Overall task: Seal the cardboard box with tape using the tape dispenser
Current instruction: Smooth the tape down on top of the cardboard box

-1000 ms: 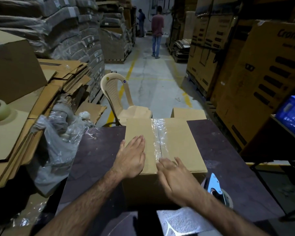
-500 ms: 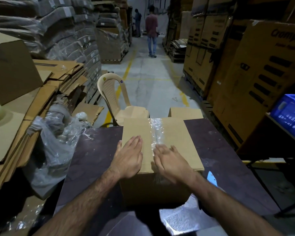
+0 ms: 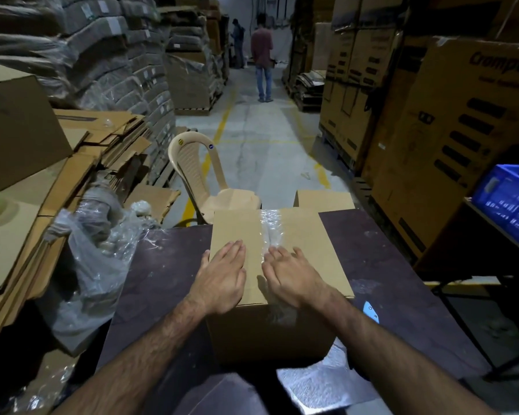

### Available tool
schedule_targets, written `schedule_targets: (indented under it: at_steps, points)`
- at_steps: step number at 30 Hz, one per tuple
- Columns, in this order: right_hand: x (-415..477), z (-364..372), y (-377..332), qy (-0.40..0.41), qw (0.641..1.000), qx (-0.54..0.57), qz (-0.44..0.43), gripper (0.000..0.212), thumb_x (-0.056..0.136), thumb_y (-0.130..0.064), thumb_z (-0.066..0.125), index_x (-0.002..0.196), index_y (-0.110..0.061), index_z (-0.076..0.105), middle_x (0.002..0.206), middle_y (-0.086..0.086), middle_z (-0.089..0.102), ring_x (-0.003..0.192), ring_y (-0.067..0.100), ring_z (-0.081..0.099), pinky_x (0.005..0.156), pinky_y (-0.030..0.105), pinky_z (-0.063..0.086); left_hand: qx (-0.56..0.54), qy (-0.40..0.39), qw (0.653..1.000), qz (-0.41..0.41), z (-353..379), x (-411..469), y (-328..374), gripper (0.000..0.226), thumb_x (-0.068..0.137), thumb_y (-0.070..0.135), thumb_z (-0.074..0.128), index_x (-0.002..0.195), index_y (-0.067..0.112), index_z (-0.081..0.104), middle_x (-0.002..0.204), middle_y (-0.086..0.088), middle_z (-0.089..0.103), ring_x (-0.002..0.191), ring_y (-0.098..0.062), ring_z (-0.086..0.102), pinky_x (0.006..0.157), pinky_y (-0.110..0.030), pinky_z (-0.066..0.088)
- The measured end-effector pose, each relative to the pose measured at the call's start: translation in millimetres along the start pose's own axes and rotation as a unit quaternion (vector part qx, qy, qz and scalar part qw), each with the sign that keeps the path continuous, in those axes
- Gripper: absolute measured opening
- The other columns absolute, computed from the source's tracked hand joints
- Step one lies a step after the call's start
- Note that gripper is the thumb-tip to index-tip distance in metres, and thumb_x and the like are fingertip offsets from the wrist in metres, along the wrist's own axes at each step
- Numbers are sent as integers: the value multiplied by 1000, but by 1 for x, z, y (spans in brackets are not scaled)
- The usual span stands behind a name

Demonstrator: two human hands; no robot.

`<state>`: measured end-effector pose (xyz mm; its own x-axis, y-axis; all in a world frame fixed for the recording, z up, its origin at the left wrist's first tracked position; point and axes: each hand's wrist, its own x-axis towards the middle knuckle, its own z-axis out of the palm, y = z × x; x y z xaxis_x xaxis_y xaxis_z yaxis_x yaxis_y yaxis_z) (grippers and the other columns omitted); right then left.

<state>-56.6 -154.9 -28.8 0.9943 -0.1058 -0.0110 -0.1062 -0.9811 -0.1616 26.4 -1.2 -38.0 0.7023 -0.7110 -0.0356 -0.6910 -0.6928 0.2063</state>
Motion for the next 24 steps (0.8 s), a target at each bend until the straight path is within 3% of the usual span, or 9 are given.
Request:
schedule_targets:
  at_steps: [2, 5, 7, 9, 13, 18, 20, 24]
  points:
    - [-16, 7, -10, 9, 1000, 0, -10, 79, 85, -45, -2, 131, -1, 46, 143, 20, 42, 136, 31, 34, 112, 51, 21, -8, -2, 1000, -2, -1, -1, 0, 56, 103, 31, 21, 154, 16, 4, 162, 6, 0, 148, -9, -3, 119, -48, -1]
    - [-81, 11, -32, 69, 997, 7, -40, 67, 97, -43, 7, 124, -5, 55, 132, 16, 54, 126, 28, 47, 109, 48, 32, -21, 3, 1000, -2, 0, 0, 2, 56, 102, 31, 21, 154, 16, 3, 162, 6, -1, 148, -9, -4, 119, -47, -2]
    - [-86, 7, -29, 50, 998, 39, -29, 74, 95, -46, -2, 129, -8, 51, 139, 12, 49, 132, 24, 42, 114, 47, 25, -18, 11, 1000, -3, 1, 0, 3, 56, 102, 31, 21, 154, 16, 3, 162, 6, -2, 148, -9, -4, 119, -48, -2]
    - [-57, 3, -18, 27, 999, 21, -39, 68, 93, -43, 1, 128, -10, 48, 143, 12, 43, 135, 23, 36, 115, 48, 17, -8, 6, 1000, 0, 2, 0, 2, 57, 102, 31, 21, 154, 16, 3, 162, 6, -1, 148, -9, -4, 118, -49, -2]
    - [3, -1, -3, -5, 1000, -14, -11, 78, 84, -39, -4, 131, -4, 47, 147, 17, 40, 137, 24, 34, 113, 50, 18, 0, -4, 1000, -1, 0, 0, 0, 56, 103, 32, 21, 154, 16, 4, 162, 5, -1, 148, -9, -3, 119, -48, -1]
    - [-57, 9, -27, 72, 996, 13, -47, 62, 92, -39, 6, 127, -10, 48, 141, 12, 45, 132, 22, 38, 115, 46, 20, -7, -3, 1000, -3, -1, 0, 2, 56, 103, 31, 21, 154, 17, 4, 162, 6, -2, 148, -9, -4, 119, -47, -1]
    - [-77, 6, -29, 47, 998, 34, -36, 68, 90, -42, 2, 135, -12, 43, 147, 9, 39, 138, 21, 33, 118, 45, 12, -4, 5, 1000, -2, 1, -1, 3, 56, 102, 31, 21, 154, 16, 4, 162, 6, -1, 148, -9, -3, 119, -48, -1]
    - [-24, 0, -9, 1, 1000, 12, -9, 52, 100, -33, 17, 140, -8, 39, 152, 11, 34, 140, 19, 29, 117, 46, 11, 6, -4, 1000, 1, 2, 0, 2, 56, 102, 32, 20, 154, 16, 4, 162, 5, -1, 148, -10, -3, 119, -49, 0]
